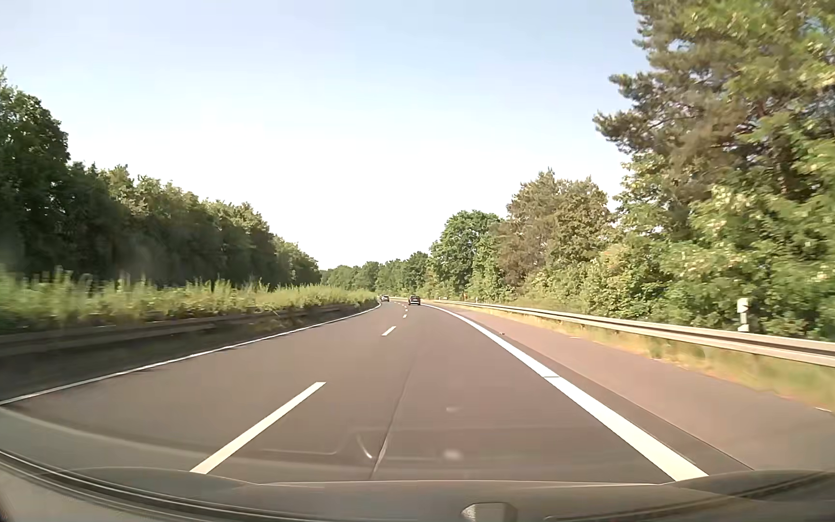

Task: Follow the waypoints while adhering to traffic rules and regulations

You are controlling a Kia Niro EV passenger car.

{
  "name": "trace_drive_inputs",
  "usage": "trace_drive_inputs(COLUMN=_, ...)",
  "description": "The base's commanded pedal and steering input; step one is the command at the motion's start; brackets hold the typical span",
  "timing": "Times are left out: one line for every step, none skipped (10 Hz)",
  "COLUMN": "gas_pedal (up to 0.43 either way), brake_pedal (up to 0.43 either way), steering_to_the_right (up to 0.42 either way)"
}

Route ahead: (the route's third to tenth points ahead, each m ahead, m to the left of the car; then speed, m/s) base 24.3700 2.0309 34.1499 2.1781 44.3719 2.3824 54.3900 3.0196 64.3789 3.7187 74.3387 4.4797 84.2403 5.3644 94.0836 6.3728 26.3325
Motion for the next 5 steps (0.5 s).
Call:
trace_drive_inputs(gas_pedal=0.047, brake_pedal=0.030, steering_to_the_right=-0.005)
trace_drive_inputs(gas_pedal=0.047, brake_pedal=0.030, steering_to_the_right=-0.005)
trace_drive_inputs(gas_pedal=0.047, brake_pedal=0.030, steering_to_the_right=-0.005)
trace_drive_inputs(gas_pedal=0.047, brake_pedal=0.030, steering_to_the_right=-0.006)
trace_drive_inputs(gas_pedal=0.047, brake_pedal=0.030, steering_to_the_right=-0.005)
